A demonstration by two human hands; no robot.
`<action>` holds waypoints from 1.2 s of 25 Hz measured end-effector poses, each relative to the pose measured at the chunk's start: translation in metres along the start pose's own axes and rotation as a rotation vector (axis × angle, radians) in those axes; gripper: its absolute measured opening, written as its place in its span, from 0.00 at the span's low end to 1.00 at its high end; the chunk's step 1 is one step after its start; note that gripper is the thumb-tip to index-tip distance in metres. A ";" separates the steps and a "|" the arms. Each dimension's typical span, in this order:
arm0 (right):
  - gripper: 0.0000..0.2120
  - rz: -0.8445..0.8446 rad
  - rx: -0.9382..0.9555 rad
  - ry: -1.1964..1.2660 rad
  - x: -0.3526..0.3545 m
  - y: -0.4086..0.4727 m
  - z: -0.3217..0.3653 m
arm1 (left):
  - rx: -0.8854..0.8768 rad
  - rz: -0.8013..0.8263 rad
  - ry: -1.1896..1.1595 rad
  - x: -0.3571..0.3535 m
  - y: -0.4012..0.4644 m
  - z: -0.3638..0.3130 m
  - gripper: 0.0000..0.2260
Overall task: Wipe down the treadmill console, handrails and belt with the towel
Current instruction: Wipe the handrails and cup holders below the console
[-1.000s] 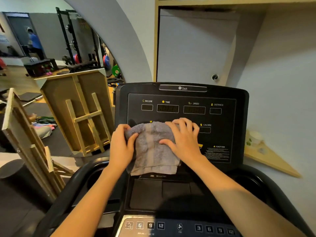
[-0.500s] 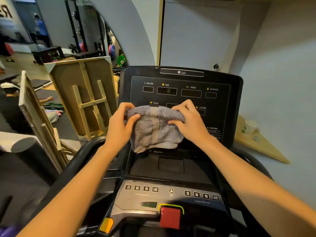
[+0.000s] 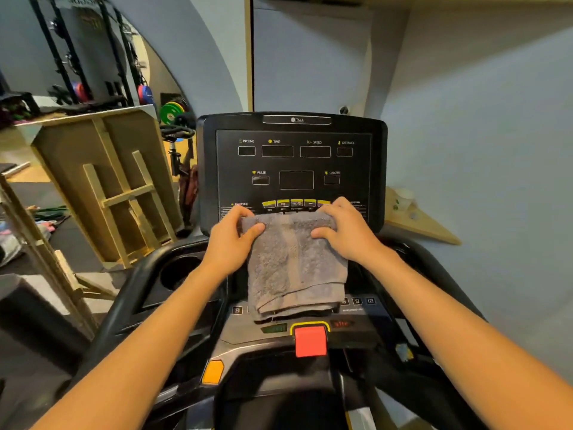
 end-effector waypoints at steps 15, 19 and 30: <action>0.35 0.285 0.009 -0.386 -0.132 -0.046 -0.071 | -0.217 0.391 0.524 -0.161 -0.051 0.044 0.31; 0.28 0.219 0.040 -0.547 -0.100 -0.052 -0.104 | -0.250 0.485 0.589 -0.213 -0.047 0.013 0.33; 0.30 0.195 0.106 -0.525 -0.099 -0.064 -0.104 | -0.271 0.369 0.606 -0.223 -0.041 0.003 0.26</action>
Point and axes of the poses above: each hand's wrist, its own y-axis towards the middle knuckle, its own x-axis out of the back of the hand, z = x × y, the point moved 9 cm from there along y, towards the middle knuckle, and after that the axes turned 4 degrees about z, right-handed, at the moved point
